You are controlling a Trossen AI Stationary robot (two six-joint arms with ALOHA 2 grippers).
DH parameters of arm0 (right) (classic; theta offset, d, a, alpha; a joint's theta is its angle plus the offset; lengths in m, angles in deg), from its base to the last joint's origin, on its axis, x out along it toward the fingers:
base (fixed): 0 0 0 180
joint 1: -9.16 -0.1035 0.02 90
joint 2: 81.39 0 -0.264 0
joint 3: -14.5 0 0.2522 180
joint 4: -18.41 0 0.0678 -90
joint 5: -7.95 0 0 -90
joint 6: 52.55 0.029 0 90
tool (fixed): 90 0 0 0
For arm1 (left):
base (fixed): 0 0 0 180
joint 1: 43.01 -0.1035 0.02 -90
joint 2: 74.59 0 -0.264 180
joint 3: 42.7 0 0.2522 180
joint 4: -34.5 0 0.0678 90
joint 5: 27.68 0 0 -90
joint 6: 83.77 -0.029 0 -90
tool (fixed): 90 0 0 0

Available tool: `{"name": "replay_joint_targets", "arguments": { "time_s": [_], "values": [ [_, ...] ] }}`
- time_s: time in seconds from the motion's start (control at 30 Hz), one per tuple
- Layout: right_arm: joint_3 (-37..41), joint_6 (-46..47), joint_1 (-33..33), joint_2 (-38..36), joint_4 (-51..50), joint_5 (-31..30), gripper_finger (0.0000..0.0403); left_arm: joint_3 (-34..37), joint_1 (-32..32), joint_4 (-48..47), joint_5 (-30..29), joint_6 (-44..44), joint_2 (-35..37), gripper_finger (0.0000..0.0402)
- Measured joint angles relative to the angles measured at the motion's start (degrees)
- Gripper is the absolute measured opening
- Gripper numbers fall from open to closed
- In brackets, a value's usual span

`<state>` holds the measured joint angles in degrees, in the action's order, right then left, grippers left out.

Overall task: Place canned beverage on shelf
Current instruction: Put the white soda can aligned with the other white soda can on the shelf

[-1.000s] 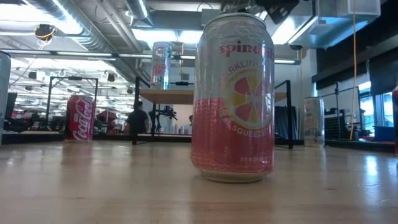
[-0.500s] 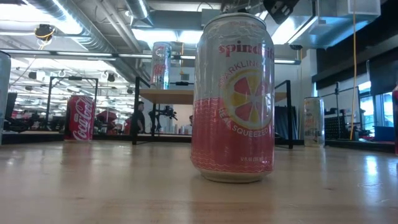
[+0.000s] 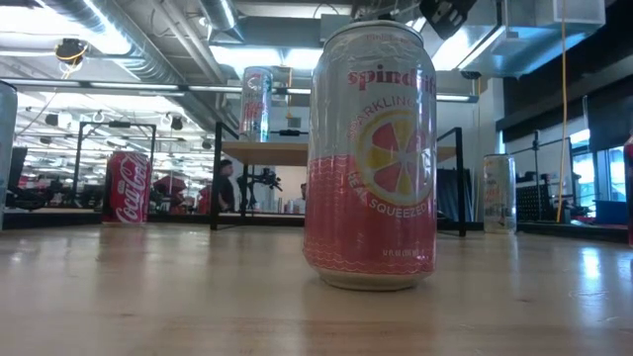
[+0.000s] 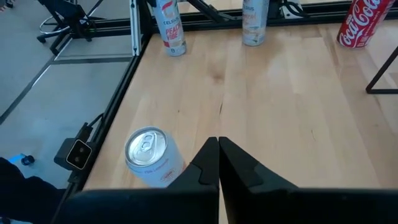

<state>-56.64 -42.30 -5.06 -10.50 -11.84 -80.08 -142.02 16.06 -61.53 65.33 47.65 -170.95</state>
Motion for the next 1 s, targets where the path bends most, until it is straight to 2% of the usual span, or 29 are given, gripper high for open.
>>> {"name": "replay_joint_targets", "arguments": {
  "time_s": [0.6,0.9,1.0],
  "values": [
    [0.00,-0.03,0.00,0.00,0.00,0.59,0.0001,0.11,0.37,0.92,-4.61,-5.33,-0.02,0.0274],
    [0.00,-0.09,0.00,0.00,0.00,0.59,0.0001,0.07,0.36,0.90,-5.51,-11.68,0.04,0.0211],
    [0.00,-0.09,0.00,0.00,0.00,0.59,0.0001,0.04,0.31,0.86,-5.62,-14.22,0.07,0.0207]
  ]
}}
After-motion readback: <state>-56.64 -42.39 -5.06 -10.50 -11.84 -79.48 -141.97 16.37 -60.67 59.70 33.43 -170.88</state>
